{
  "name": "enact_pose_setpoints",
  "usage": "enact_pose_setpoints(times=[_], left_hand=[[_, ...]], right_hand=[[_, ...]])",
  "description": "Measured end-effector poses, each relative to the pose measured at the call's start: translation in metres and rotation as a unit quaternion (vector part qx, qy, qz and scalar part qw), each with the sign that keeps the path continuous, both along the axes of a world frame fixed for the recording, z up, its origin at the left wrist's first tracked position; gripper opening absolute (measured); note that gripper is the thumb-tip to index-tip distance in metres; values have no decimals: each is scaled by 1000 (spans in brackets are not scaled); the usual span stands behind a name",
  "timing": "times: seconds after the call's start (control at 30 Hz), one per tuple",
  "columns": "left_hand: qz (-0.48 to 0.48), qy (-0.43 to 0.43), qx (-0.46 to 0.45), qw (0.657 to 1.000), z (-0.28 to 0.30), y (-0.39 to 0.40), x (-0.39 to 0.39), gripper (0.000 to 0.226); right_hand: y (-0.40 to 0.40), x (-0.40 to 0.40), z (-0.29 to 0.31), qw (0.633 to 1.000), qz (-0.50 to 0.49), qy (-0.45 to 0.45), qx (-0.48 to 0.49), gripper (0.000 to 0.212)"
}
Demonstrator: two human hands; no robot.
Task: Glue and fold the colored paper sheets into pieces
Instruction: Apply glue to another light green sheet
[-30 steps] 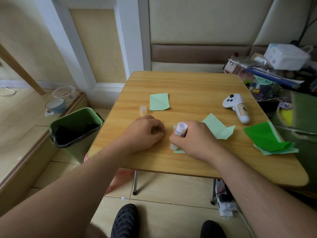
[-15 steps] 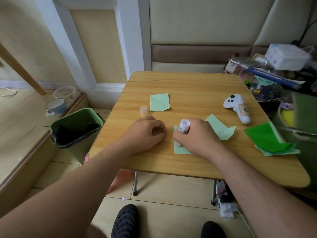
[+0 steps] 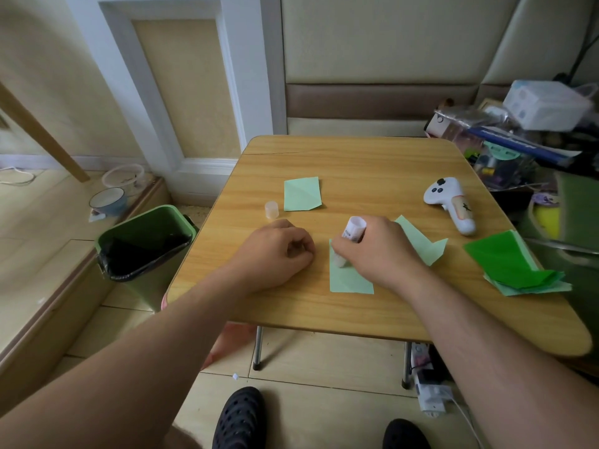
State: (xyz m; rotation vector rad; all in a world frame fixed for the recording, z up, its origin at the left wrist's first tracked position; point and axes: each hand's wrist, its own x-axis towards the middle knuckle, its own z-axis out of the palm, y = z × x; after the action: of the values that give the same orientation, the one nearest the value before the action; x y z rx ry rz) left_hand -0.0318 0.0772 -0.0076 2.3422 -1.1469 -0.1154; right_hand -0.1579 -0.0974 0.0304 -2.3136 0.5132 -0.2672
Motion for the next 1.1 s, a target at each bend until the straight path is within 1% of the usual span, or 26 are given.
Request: enact_pose_setpoints(times=[0.13,0.2,0.27,0.33,0.43,0.53,0.63,0.83,0.93,1.0,1.1], left_hand=[[12,2,-2,1000,3,0,1,9],[33,19,-8,999,6,0,2,8],[47,32,-10,998,8,1,5,8],[51,33,-11,998,9,1,6,8],[33,16,-6,999,8,0,2,8],[10,-11,7,1000,4,-2,1,10],[6,-25,7,1000,2,-3,2,11],[17,-33,0,999,3,-5,3,11],[19,-27,5,999,4,-5,3,12],[18,-23,3,1000,4,-4,3,11],[18,-18,-3,1000,4,-4,2,10]], right_hand=[[8,1,0,1000,28,13,4,20],[11,0,-1,999,37,18,7,20],[9,1,0,999,32,15,12,21],[3,3,2,1000,9,-10,21,24],[-8,6,3,999,-19,-35,11,24],[-8,8,-2,1000,-1,-9,-5,26],[-2,8,-4,1000,15,2,-16,26],[5,9,-3,999,44,12,7,27],[-5,11,0,999,11,-20,24,26],[-13,12,2,999,-21,-38,15,26],[-16,14,-1,999,-23,-26,4,25]])
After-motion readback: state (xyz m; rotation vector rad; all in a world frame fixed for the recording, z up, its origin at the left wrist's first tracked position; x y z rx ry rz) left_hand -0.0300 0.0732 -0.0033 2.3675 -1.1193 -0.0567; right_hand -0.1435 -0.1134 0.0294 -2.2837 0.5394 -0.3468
